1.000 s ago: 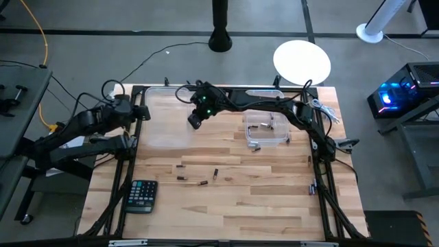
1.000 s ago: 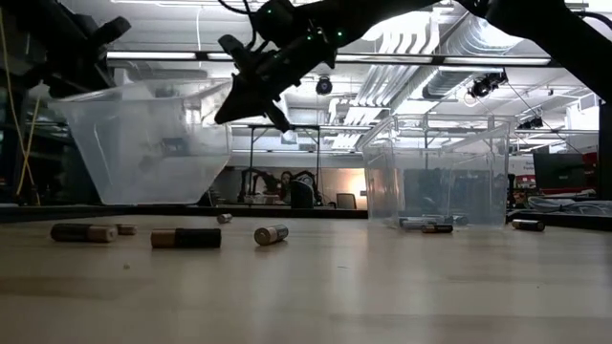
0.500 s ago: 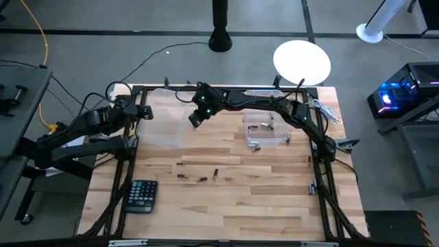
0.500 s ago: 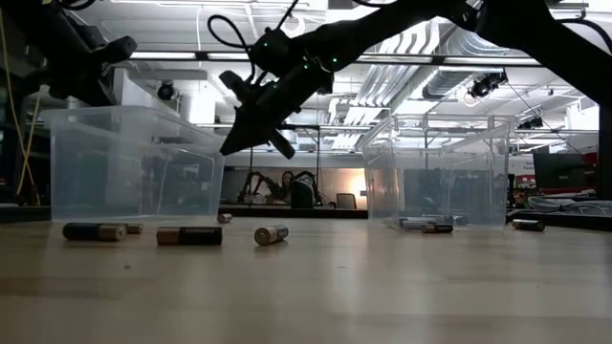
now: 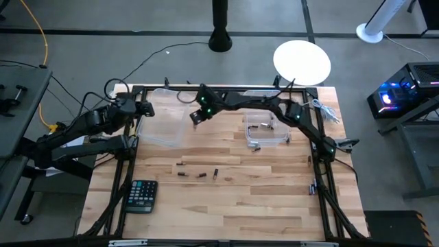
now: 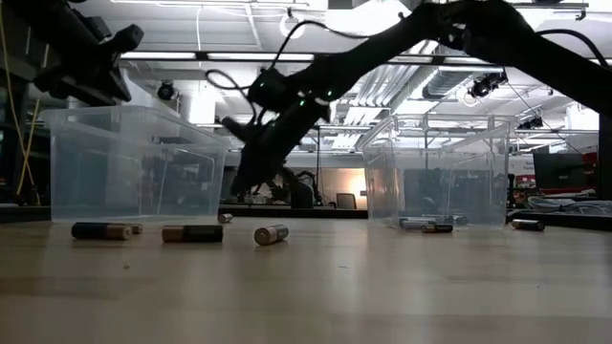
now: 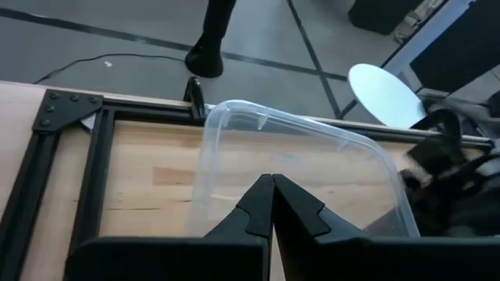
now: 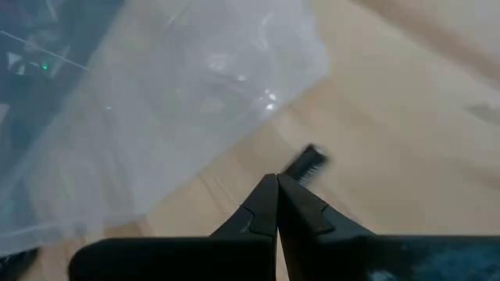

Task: Sort batteries
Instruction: Put black battery into the left transparent bin

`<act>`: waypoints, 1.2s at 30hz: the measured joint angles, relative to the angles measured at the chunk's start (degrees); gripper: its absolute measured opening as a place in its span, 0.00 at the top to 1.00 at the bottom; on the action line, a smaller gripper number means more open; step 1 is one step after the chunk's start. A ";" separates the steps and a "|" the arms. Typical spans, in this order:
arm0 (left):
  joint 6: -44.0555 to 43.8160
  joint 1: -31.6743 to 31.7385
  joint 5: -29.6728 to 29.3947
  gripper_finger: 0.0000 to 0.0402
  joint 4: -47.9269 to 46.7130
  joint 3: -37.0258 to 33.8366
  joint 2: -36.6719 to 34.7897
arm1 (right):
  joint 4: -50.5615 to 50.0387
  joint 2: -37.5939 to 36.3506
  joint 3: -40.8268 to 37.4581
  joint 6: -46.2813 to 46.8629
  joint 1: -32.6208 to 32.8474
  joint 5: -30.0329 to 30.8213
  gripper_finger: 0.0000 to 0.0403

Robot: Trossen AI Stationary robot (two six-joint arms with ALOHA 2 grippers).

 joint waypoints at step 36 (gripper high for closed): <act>0.57 -0.13 1.21 1.00 2.49 0.00 -0.09 | -13.28 -4.29 0.02 -22.83 1.33 6.57 1.00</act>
